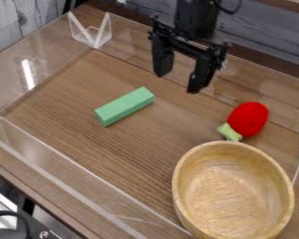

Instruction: Move the red object to the left side of the table

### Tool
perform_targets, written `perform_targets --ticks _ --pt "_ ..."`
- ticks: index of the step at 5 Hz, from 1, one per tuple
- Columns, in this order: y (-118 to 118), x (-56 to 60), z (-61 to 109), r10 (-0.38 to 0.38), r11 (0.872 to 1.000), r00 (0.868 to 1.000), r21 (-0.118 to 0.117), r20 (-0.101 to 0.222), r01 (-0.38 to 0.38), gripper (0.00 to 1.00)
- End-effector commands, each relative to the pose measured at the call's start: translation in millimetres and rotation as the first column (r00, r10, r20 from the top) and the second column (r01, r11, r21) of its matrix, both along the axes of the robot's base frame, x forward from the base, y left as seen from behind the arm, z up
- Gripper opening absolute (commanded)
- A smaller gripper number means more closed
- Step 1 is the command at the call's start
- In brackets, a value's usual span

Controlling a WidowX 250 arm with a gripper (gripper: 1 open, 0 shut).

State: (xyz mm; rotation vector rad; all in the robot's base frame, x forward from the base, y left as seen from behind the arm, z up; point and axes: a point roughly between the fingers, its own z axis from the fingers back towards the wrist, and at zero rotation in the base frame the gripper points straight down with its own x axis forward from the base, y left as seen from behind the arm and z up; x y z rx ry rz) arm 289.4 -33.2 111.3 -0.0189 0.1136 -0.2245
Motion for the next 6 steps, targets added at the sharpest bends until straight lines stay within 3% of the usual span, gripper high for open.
perform_targets --ticks 1,2,3,4,6 --pt "-19 6.7 5.1 -0.147 0.989 0.988 -0.011 0.045 0.147 1.00" --pt "-37 10.3 -3.2 -0.247 0.968 0.967 -0.017 0.063 0.249 1.00" --pt "-52 18.5 -10.9 -0.365 0.930 0.927 -0.013 0.082 0.367 1.00" --pt "-61 28.1 -18.6 -0.387 0.921 0.917 -0.008 0.093 0.390 1.00" --pt "-69 41.0 -34.5 -0.383 0.923 0.915 0.001 0.123 0.386 1.00"
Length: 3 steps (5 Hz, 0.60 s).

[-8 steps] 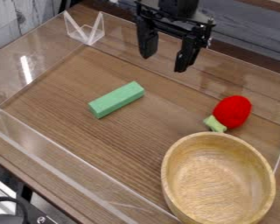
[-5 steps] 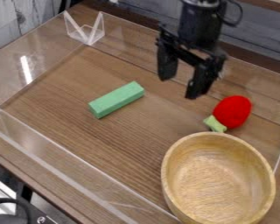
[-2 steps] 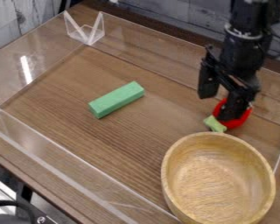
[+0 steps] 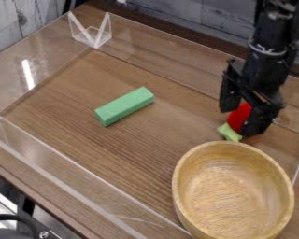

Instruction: Move the red object to the left side of the table

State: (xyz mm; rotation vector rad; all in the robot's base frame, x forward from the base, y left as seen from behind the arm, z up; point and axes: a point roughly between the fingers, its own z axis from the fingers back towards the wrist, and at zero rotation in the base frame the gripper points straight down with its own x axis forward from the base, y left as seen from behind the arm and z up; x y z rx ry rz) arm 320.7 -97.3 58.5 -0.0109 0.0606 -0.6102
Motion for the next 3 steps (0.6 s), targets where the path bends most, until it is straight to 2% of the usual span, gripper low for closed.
perform_targets --ticks 1,3 --pt "-6.3 14.7 15.4 -0.003 1.000 0.995 -0.021 0.099 0.005 1.00" --pt "-6.5 18.6 15.1 0.015 0.999 0.989 -0.043 0.147 -0.009 1.00"
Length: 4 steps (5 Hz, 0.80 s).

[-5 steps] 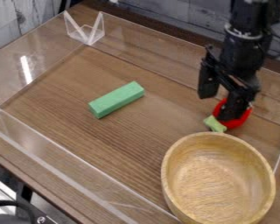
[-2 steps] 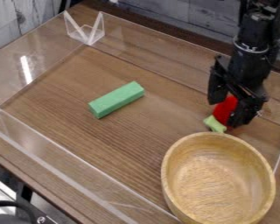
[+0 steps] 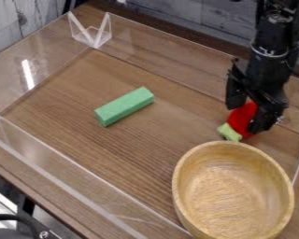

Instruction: Move the red object to the left side of the table

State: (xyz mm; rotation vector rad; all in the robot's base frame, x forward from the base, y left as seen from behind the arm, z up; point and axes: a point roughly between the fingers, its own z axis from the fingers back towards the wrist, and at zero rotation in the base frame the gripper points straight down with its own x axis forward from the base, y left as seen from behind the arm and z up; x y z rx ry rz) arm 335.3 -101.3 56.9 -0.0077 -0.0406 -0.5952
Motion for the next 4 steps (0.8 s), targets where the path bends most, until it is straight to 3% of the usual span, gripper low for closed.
perform_targets --ticks 1,2,4 --pt "-2 2.9 19.6 0.006 1.000 0.997 -0.027 0.072 -0.004 1.00" --pt "0 2.1 28.2 0.017 0.999 0.995 -0.043 0.102 -0.013 1.00" --pt "1 4.6 29.7 0.040 0.998 0.990 -0.060 0.135 -0.032 1.00"
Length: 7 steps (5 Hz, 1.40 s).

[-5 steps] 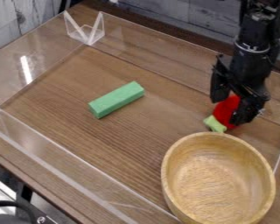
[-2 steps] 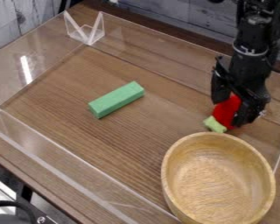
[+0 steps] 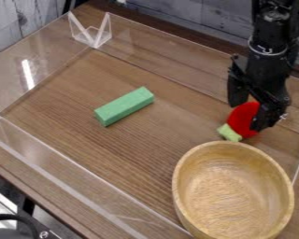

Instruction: Move the red object to the left side of the table

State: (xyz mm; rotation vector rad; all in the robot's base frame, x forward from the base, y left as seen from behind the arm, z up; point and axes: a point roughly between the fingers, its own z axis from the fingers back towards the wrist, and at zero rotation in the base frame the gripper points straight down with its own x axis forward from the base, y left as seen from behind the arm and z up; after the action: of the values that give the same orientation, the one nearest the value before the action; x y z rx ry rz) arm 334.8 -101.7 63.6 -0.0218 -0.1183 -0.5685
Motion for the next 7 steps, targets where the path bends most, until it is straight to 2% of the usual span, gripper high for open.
perform_targets --ticks 1,3,5,6,7 --pt "2 8.9 17.1 0.023 0.999 0.997 -0.025 0.071 -0.021 1.00" --pt "4 15.8 3.9 0.044 0.999 0.996 -0.031 0.073 -0.042 1.00" --pt "8 14.0 6.7 0.079 0.996 0.993 -0.047 0.087 -0.075 1.00" --pt "9 16.6 0.4 0.086 0.996 0.993 -0.042 0.077 -0.083 0.00" --pt "9 17.7 -1.9 0.091 0.995 0.993 -0.040 0.074 -0.089 0.00"
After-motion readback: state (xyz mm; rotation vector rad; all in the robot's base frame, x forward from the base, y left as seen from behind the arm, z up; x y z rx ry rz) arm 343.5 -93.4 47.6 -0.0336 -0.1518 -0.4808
